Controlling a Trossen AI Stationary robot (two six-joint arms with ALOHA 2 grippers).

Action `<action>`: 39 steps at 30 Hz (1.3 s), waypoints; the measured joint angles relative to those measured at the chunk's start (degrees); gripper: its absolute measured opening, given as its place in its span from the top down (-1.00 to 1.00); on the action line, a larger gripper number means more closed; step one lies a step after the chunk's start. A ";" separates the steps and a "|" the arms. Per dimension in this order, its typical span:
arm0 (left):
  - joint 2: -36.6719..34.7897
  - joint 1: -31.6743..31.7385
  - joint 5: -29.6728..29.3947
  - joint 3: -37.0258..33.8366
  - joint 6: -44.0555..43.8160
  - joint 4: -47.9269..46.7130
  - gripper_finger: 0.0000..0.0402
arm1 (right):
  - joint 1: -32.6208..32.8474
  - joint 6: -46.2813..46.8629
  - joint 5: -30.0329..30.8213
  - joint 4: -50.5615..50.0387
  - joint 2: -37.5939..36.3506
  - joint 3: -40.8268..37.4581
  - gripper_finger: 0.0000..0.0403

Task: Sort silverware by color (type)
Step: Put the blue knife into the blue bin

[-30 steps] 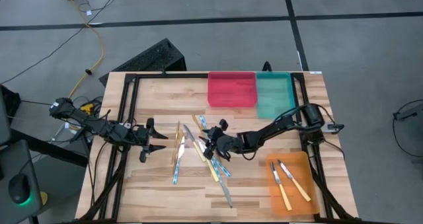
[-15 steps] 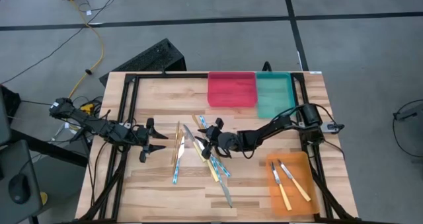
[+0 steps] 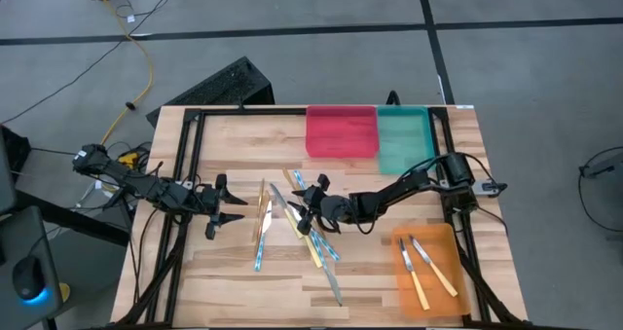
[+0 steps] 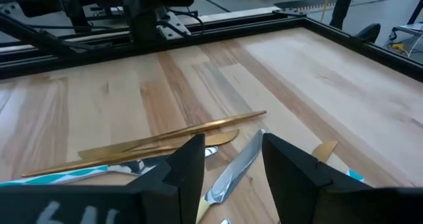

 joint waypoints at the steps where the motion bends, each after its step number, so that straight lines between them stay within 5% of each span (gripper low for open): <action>1: 0.00 0.00 0.00 0.00 0.00 0.00 0.16 | 0.00 -0.02 0.00 0.03 0.00 0.00 0.13; 9: 0.00 0.00 0.00 0.00 0.01 0.00 0.16 | 0.00 -0.61 -0.15 0.35 -1.99 0.04 0.13; 28: 0.00 0.00 -0.03 0.00 0.02 0.00 0.16 | 0.40 -6.72 -0.24 -15.88 -19.99 -0.02 0.13; 39: 0.00 0.00 -0.50 0.00 -0.32 0.02 0.16 | 2.70 -4.48 -0.26 -21.24 -21.62 0.00 0.13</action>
